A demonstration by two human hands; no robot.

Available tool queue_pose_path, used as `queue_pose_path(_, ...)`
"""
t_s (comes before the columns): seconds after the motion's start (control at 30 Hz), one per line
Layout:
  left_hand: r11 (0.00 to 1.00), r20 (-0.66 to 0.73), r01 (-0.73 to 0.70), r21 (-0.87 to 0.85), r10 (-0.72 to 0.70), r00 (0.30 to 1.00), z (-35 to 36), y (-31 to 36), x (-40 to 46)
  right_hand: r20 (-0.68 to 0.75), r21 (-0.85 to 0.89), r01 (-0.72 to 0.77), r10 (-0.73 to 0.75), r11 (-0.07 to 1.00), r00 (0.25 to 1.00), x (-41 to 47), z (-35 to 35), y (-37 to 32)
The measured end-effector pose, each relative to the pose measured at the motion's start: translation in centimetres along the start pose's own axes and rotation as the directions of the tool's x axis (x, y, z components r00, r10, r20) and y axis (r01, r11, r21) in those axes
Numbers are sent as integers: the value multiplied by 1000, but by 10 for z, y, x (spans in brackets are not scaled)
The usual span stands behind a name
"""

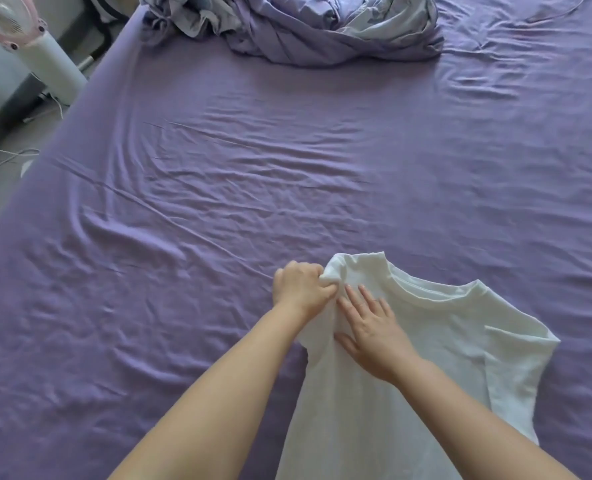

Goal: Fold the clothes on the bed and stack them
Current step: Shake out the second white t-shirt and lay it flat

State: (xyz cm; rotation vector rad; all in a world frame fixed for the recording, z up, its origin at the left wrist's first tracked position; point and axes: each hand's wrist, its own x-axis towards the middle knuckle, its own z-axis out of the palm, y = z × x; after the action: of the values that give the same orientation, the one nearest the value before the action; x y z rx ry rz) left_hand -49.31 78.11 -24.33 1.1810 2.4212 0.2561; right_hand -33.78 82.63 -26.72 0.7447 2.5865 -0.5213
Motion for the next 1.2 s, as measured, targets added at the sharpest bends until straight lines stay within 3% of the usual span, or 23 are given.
queue_pose_path(0.07,975,-16,38,-219,-43,999,-11,-10,7,17,-5,-29,29,1000,999,10,-1,-6)
queue_pose_path(0.17,705,322,308,-639,-119,939,-25,-31,6,27,-32,-88,88,996,996,27,0,-14)
queue_pose_path(0.2,647,442,399,-649,-106,891,-27,-37,1,29,-35,-105,106,994,994,32,0,-16)
queue_pose_path(0.27,692,546,443,-570,-84,834,-22,-50,-9,31,-35,-136,137,990,990,40,0,-22)
queue_pose_path(0.37,721,475,405,-562,-119,872,-11,-60,-14,43,-56,-157,160,986,986,48,-3,-26)
queue_pose_path(0.43,684,365,408,-605,-217,905,-10,-61,-12,54,-73,-167,171,983,984,54,-6,-27)
queue_pose_path(0.5,715,243,370,-593,-280,929,-7,-60,-11,64,-67,-171,175,983,982,59,-11,-27)
queue_pose_path(0.6,692,214,389,-608,-329,920,-2,-54,-19,55,-43,-165,168,985,984,55,-14,-26)
queue_pose_path(0.77,713,159,461,-529,-451,879,0,-52,-24,-142,-22,-88,84,996,986,28,3,-24)
queue_pose_path(0.83,577,249,497,-648,-457,854,-5,-45,-25,-161,-22,-94,89,995,983,23,16,-26)
queue_pose_path(0.93,367,388,467,-804,-271,881,-10,-17,-31,-213,14,-168,167,986,963,19,27,-24)
queue_pose_path(0.97,360,396,444,-820,-202,896,-11,-6,-34,-241,19,-202,201,979,949,15,31,-19)
queue_pose_path(1.0,414,373,403,-816,-155,915,-7,1,-37,-256,25,-235,233,972,938,9,35,-14)
queue_pose_path(1.03,556,310,319,-768,-113,944,0,4,-37,-251,36,-252,253,967,934,2,40,-7)
queue_pose_path(1.1,900,141,19,-434,47,989,17,4,-41,-249,58,-287,292,956,924,-21,49,6)
queue_pose_path(1.13,965,84,-132,-225,154,984,26,3,-44,-235,60,-309,315,949,920,-33,54,13)
queue_pose_path(1.2,954,59,-289,78,285,957,41,1,-50,-242,54,-323,327,945,914,-55,63,26)
